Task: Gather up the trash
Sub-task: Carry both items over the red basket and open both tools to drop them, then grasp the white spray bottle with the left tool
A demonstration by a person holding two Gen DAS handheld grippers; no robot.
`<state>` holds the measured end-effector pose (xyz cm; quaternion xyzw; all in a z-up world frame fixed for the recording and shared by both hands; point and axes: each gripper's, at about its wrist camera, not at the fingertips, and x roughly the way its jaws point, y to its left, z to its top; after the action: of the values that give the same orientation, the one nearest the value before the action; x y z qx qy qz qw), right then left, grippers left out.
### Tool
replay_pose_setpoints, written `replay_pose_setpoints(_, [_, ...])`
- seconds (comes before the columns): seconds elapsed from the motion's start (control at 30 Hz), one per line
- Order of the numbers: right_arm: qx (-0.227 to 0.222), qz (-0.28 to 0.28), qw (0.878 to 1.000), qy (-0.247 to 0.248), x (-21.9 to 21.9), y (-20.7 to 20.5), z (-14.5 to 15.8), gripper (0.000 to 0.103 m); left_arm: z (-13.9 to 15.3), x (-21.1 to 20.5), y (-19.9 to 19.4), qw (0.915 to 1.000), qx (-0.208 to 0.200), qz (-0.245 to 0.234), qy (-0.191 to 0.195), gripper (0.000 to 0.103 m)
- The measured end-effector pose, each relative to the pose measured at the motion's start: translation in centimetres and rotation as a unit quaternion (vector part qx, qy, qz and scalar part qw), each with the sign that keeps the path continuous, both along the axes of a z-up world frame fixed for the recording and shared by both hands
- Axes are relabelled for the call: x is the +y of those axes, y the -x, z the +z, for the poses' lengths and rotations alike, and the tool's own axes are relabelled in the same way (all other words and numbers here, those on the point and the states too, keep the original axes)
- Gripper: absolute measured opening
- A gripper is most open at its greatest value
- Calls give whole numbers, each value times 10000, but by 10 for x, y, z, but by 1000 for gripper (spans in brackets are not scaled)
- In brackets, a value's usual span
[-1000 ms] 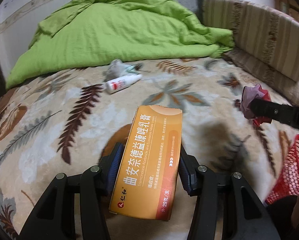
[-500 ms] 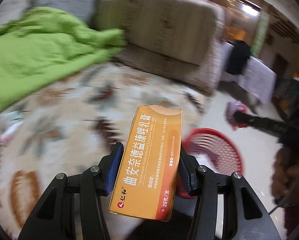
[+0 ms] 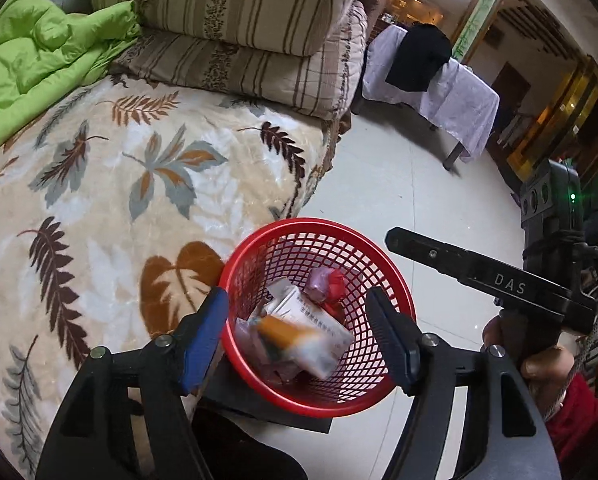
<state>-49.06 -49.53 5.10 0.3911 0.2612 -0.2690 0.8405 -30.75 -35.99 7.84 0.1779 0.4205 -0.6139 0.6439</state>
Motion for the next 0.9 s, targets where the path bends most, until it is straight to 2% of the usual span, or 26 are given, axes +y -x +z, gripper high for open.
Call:
replay_pose_setpoints(0.2, [-366,431,9984,-21,12,-26,11,48,9,28,-25,9984,-316,467,76,70])
replay_pose_setpoints(0.33, [-500,1065,9930,58,36,-73,23,48,8,57,-57,9945,-593,864,44,70])
replay_pose_setpoints(0.47, [-467,1715,9839,170,69,-127,29,48,5,102,-111,9853,-765,1526,-36,70])
replay_pose_setpoints(0.63, [-441,2335,9711,205,105,-190,34,48,2,170,-195,9619,-1007,2537,-167,70])
replay_pose_setpoints(0.77, [-413,2650,9630,273,128,-229,37,48,0,220,-273,9351,-1285,3289,-311,70])
replay_pose_setpoints(0.8, [-395,2718,9611,279,133,-238,36,48,-1,231,-295,9262,-1330,3512,-353,70])
replay_pose_setpoints(0.83, [-378,2775,9596,286,137,-247,36,48,-1,235,-309,9217,-1334,3626,-358,70])
replay_pose_setpoints(0.9, [-318,2872,9569,293,144,-263,33,48,-4,243,-346,9218,-1196,3674,-299,70])
